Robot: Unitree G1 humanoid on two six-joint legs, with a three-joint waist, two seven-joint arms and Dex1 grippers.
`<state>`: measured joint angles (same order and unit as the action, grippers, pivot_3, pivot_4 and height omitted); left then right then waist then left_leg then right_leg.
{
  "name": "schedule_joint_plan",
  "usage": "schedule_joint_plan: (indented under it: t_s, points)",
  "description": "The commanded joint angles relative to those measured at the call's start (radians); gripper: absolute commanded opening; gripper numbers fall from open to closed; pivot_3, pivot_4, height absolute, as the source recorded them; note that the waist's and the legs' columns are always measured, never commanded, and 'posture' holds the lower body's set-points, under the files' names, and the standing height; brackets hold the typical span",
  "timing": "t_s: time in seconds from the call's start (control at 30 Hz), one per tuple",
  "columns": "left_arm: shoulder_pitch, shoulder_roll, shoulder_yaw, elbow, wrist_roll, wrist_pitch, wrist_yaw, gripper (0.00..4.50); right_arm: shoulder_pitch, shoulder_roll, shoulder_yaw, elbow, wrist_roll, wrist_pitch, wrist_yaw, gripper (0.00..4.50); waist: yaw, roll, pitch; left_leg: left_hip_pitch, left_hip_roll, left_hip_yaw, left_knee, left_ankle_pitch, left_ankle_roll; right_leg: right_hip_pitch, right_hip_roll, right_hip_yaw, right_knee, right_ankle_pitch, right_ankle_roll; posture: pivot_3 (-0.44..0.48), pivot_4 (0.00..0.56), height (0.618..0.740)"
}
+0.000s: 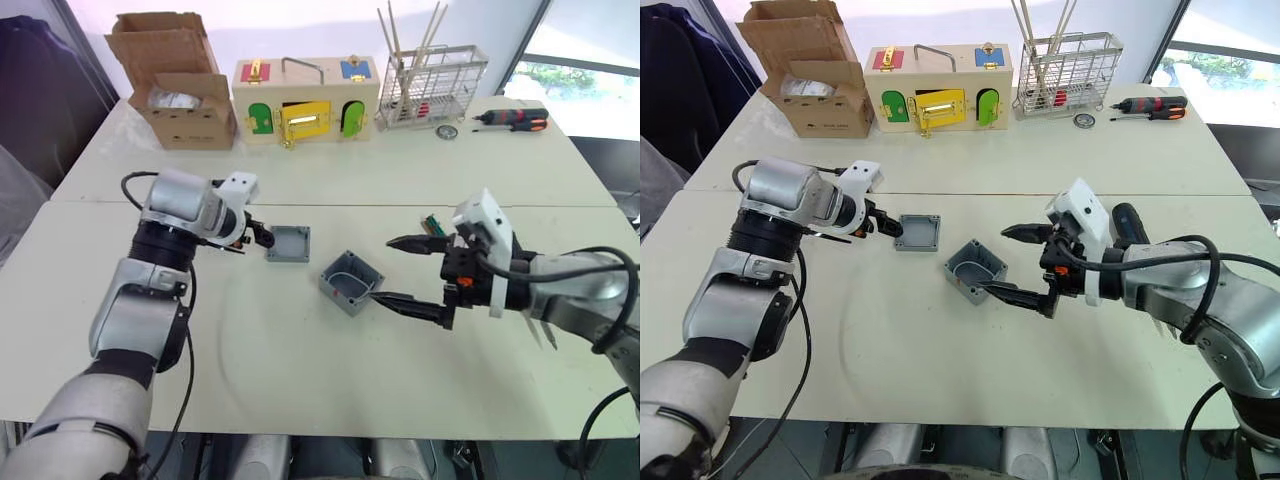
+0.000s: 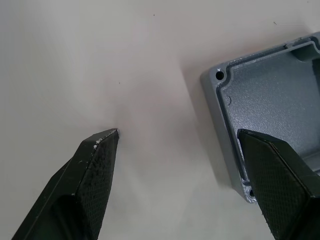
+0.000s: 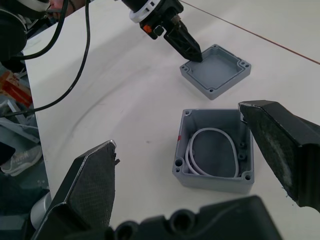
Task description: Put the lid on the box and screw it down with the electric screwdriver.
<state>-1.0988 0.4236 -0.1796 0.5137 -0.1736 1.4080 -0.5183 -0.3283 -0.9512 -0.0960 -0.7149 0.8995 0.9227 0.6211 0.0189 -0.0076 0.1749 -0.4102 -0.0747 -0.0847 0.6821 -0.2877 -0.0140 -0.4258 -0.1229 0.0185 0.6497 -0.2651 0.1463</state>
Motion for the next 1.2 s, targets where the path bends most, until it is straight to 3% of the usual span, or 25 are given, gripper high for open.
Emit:
schedule_joint_plan:
  t_s: [0.03,0.23,0.37,0.47,0.73,0.93,1.2]
  points:
    - [0.004,-0.022,-0.019,0.045,0.009,-0.034,0.001,3.00,0.006,0.009,-0.043,-0.042,0.024,0.004,-0.026,4.50,0.000,0.000,0.000,0.000,0.000,0.000,0.000,0.000,0.000,0.000,0.000,0.000,0.000,0.000,0.000,0.000,0.150,0.730]
    - [0.010,-0.054,-0.005,0.024,0.005,-0.035,0.004,0.02,0.016,0.014,-0.058,-0.038,0.037,0.011,-0.050,4.50,0.004,0.000,0.000,0.000,0.000,0.000,0.001,0.000,0.001,0.001,0.000,0.000,0.000,0.000,0.000,0.000,0.150,0.730]
    - [0.028,-0.065,0.057,-0.018,-0.017,0.004,0.022,0.02,0.010,0.037,-0.075,0.008,0.041,0.000,-0.060,4.50,-0.002,0.000,0.000,0.000,0.000,0.000,0.000,0.000,0.001,0.001,0.000,0.000,0.000,0.000,0.000,0.000,0.150,0.730]
    - [0.048,-0.067,0.149,-0.085,-0.030,-0.057,0.049,0.02,-0.025,0.115,-0.096,0.094,0.039,-0.012,-0.118,4.50,-0.006,0.000,0.000,0.000,0.000,0.000,0.000,-0.001,0.001,0.001,0.000,0.000,0.000,0.000,0.000,0.000,0.150,0.730]
    - [0.139,-0.081,0.319,-0.407,-0.113,-0.613,0.007,0.02,-0.250,0.403,-0.108,0.333,0.085,-0.011,-0.304,4.50,-0.009,-0.001,0.001,-0.002,0.001,0.001,-0.001,0.000,0.000,-0.004,-0.001,0.000,0.000,0.000,0.000,0.000,0.150,0.730]
    - [0.173,-0.127,0.303,-0.495,-0.125,-0.768,0.020,0.02,-0.393,0.533,-0.092,0.467,0.066,-0.010,-0.356,4.50,-0.009,-0.001,0.000,-0.002,0.000,0.001,-0.001,0.000,0.000,-0.003,-0.001,0.000,0.000,0.000,0.000,0.000,0.150,0.730]
    - [0.211,-0.180,0.237,-0.550,-0.111,-0.829,0.040,0.02,-0.467,0.534,-0.088,0.545,0.063,0.008,-0.307,4.50,-0.016,-0.001,0.000,-0.002,-0.001,0.001,-0.001,0.000,0.000,-0.003,-0.001,0.000,0.000,0.000,0.000,0.000,0.150,0.730]
